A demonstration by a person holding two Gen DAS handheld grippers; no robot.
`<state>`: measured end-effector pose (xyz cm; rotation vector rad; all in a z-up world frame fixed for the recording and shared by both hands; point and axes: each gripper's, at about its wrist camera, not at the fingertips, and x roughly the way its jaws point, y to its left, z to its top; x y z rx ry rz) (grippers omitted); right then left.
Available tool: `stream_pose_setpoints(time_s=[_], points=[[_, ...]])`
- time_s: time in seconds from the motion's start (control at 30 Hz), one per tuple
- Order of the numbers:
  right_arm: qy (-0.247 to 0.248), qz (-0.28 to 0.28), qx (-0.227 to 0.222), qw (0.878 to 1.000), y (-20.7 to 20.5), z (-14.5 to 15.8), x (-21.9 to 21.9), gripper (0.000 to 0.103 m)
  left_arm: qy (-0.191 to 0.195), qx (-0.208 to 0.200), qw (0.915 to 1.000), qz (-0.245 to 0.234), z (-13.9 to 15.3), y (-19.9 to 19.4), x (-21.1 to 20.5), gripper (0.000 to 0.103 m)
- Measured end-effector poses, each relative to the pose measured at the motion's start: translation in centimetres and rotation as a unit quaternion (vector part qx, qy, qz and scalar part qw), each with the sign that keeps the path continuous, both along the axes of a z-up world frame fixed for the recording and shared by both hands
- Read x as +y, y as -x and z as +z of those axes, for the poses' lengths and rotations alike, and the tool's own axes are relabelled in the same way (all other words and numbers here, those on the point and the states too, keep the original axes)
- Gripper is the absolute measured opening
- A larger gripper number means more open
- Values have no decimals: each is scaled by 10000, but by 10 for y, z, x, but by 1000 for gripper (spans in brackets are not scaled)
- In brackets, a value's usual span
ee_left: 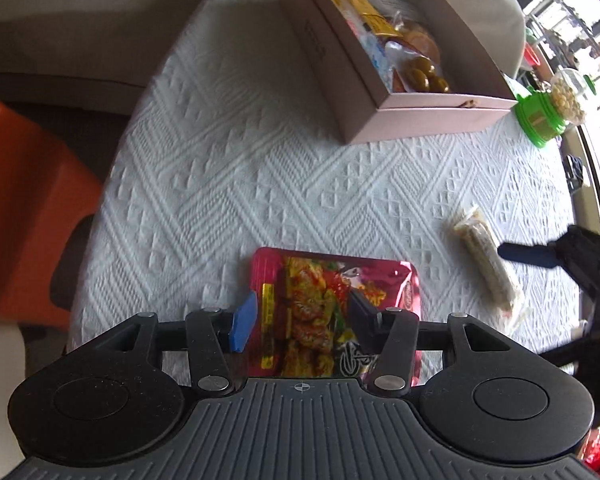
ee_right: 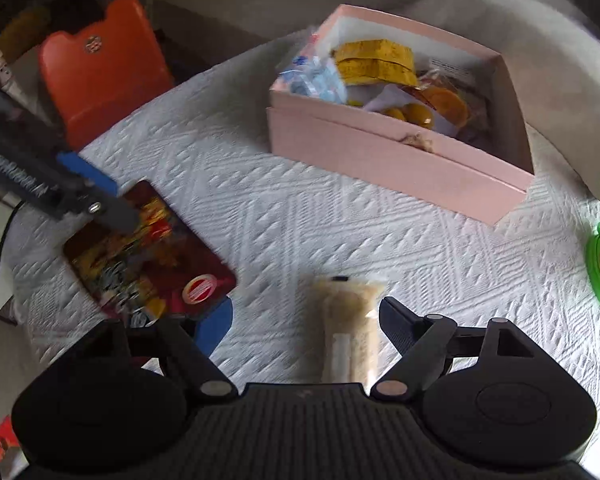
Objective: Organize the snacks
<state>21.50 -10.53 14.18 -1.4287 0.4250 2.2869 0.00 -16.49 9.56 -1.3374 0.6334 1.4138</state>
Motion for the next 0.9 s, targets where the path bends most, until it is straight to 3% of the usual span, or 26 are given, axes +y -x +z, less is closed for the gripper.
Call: stream_pose_setpoints(time_s=[0.13, 0.23, 0.33, 0.47, 0.6, 0.73, 0.8, 0.9], points=[[214, 406, 96, 9989, 18, 0, -37, 82, -88, -73, 9995, 304, -9, 3, -9, 55], [-64, 614, -94, 9980, 34, -10, -50, 81, -199, 32, 9988, 454, -13, -2, -12, 55], [-552, 201, -278, 9979, 42, -15, -37, 80, -356, 127, 9975, 589, -13, -5, -14, 53], [-1154, -543, -697, 9894, 51, -20, -1, 79, -429, 107, 9986, 277, -9, -11, -11, 47], [-607, -919, -314, 9934, 35, -1, 26, 79, -705, 663, 9952, -118, 15, -18, -3, 47], [-630, -1034, -294, 9922, 12, 4, 25, 79, -729, 490, 9961, 52, 22, -30, 25, 47], [-523, -1200, -353, 9908, -3, 1, 24, 79, -647, 433, 9966, 251, 19, -44, 38, 47], [-339, -1449, -507, 9876, -27, -9, 20, 79, -263, 694, 9959, 524, 8, -72, 61, 49]])
